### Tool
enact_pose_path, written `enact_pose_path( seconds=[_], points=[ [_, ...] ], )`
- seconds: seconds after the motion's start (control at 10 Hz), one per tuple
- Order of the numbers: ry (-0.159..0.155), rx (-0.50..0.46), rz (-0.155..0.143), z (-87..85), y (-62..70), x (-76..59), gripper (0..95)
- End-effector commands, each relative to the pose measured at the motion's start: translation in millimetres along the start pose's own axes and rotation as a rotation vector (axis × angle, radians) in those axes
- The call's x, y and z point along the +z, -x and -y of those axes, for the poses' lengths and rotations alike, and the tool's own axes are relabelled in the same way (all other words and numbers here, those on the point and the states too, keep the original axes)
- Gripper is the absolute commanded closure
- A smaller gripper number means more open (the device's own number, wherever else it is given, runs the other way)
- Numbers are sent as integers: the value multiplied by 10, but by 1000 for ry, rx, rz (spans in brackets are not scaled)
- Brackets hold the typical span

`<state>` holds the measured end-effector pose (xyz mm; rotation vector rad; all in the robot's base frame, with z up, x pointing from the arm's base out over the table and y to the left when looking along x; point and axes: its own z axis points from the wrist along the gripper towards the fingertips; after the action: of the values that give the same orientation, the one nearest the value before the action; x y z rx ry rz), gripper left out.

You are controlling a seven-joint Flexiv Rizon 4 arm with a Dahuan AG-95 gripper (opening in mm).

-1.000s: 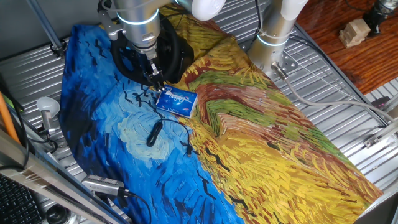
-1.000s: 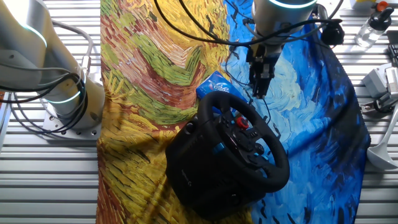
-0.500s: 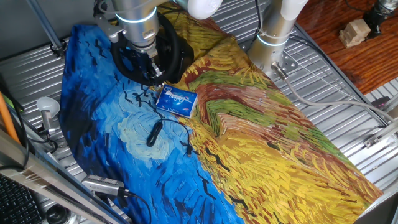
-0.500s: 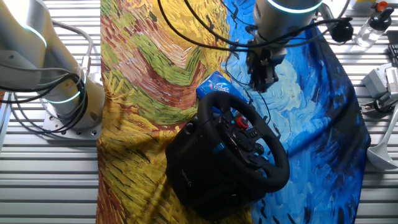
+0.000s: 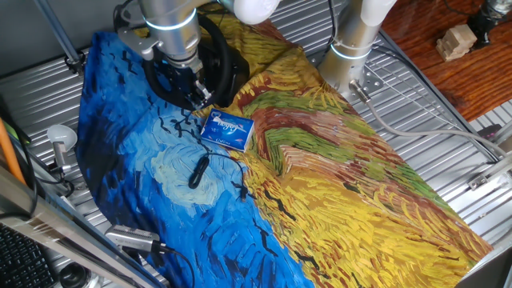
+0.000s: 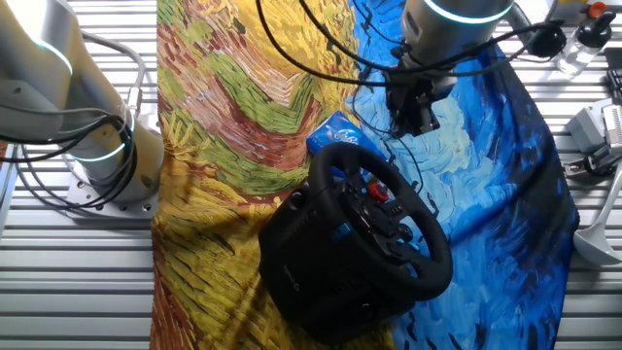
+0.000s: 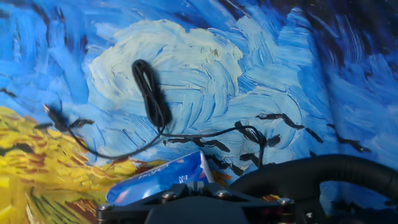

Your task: Rotate the steering wheel 90 degrees counterclockwise

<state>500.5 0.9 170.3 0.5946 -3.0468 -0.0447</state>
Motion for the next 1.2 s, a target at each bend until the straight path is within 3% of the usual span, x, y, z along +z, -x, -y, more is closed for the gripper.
enact_pose_path(
  seconds=[0.1, 0.2, 0.3, 0.4, 0.5, 0.6, 0.9, 1.1, 1.2],
  points=[
    [-1, 1, -34, -6, 32, 0, 950],
    [2, -4, -67, -16, 55, 0, 950],
    [11, -20, -122, -22, 63, 1, 950],
    [-5, -44, -171, -22, 64, 0, 950],
    [-65, -85, -226, -24, 63, -5, 950],
    [-155, -130, -282, -7, 50, -18, 950],
    [-164, -176, -318, 168, -52, -121, 950],
    [-193, -213, -344, 315, -152, -203, 950],
    [-191, -225, -345, 390, -197, -235, 950]
  ],
)
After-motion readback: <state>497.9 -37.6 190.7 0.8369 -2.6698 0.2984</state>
